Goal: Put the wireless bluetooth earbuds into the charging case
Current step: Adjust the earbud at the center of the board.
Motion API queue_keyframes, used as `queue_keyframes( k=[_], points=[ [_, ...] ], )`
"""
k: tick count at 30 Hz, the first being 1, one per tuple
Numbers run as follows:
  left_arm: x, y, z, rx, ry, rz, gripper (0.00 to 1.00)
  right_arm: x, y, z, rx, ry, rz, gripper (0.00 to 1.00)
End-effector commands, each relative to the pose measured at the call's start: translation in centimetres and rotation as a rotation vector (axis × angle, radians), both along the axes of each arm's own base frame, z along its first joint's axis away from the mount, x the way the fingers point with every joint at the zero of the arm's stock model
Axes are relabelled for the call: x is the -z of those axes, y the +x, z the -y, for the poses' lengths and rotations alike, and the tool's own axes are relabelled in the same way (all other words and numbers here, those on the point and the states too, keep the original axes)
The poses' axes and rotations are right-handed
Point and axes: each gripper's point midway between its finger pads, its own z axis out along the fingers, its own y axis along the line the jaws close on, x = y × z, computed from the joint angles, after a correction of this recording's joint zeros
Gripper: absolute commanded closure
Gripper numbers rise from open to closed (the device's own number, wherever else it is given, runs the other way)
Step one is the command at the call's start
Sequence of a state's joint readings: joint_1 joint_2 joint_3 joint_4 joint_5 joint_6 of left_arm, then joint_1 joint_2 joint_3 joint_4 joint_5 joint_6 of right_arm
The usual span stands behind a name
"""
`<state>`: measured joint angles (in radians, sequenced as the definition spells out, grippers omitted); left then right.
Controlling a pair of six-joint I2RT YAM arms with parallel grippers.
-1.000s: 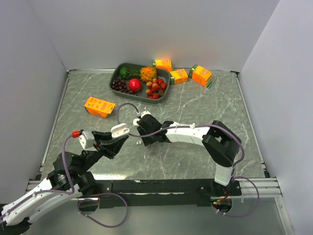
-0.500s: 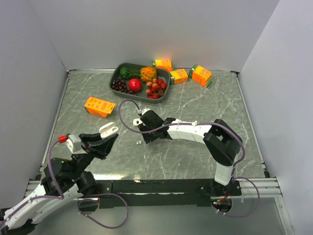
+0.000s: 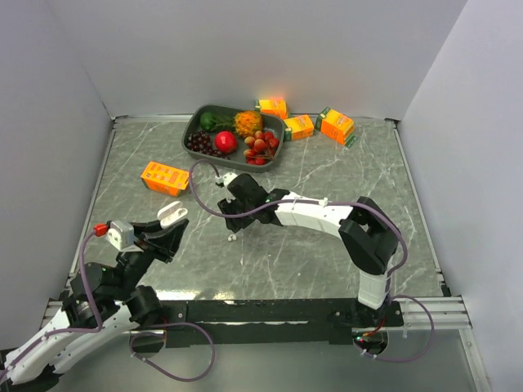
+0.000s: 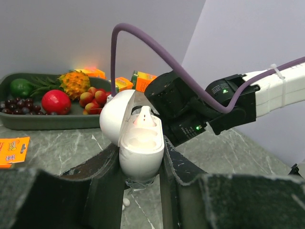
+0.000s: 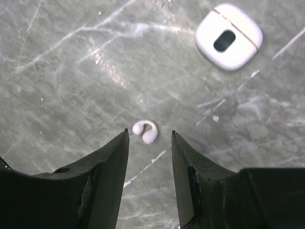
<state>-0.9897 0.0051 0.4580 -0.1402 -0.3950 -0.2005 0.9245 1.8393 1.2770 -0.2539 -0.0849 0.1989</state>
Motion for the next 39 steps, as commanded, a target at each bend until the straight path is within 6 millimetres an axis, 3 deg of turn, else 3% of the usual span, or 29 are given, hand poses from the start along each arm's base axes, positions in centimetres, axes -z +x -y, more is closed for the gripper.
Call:
queue_keyframes(
  k=[1,8,22,39],
  points=[
    [-4.4,-2.4,-4.6,-0.035,-0.170,0.121,0.99,0.3,1.4,-1.4,-0.029,-0.002,0.029,0.52],
    [-4.2,-2.4,-4.0,-0.016,-0.147,0.119,0.99,2.7,1.6,-0.7,-0.008,-0.055,0.015,0.53],
    [-3.9,-2.2,-2.7,0.018,-0.115,0.121,0.99,4.9,1.2,0.4,0.016,-0.108,-0.005,0.54],
    [-3.8,-2.3,-2.1,0.040,-0.126,0.118,0.99,4.6,-0.4,0.5,-0.001,-0.108,0.006,0.53]
  ],
)
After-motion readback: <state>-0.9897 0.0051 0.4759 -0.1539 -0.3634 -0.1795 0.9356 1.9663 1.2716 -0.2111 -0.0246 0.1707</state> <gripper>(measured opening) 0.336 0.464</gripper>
